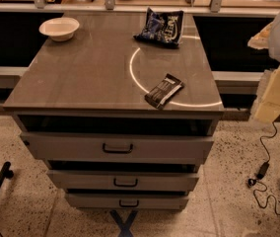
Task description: Move blue chip bag near rxbar chocolate
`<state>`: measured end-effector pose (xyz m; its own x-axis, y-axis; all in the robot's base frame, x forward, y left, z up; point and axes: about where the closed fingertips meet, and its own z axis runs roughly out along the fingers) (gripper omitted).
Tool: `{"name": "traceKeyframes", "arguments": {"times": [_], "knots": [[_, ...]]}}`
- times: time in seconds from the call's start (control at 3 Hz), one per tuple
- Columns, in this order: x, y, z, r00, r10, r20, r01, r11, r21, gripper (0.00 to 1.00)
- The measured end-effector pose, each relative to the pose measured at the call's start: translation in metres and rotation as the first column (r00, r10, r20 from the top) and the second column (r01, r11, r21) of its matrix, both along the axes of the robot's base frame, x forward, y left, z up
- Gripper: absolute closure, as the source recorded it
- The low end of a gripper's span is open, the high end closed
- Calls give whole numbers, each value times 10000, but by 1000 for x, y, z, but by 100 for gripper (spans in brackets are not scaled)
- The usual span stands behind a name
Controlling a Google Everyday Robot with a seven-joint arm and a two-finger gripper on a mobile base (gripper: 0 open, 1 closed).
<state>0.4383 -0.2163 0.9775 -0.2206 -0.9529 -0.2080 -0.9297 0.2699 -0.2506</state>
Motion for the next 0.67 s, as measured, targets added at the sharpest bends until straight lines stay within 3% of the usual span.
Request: {"name": "traceKeyframes", "arguments": {"times": [0.33, 0.67], "knots": [[3, 2, 0, 10000, 33, 67, -33, 10000, 6, 0], [38, 25, 2, 9955, 452, 834, -459, 9989, 57, 0]]}}
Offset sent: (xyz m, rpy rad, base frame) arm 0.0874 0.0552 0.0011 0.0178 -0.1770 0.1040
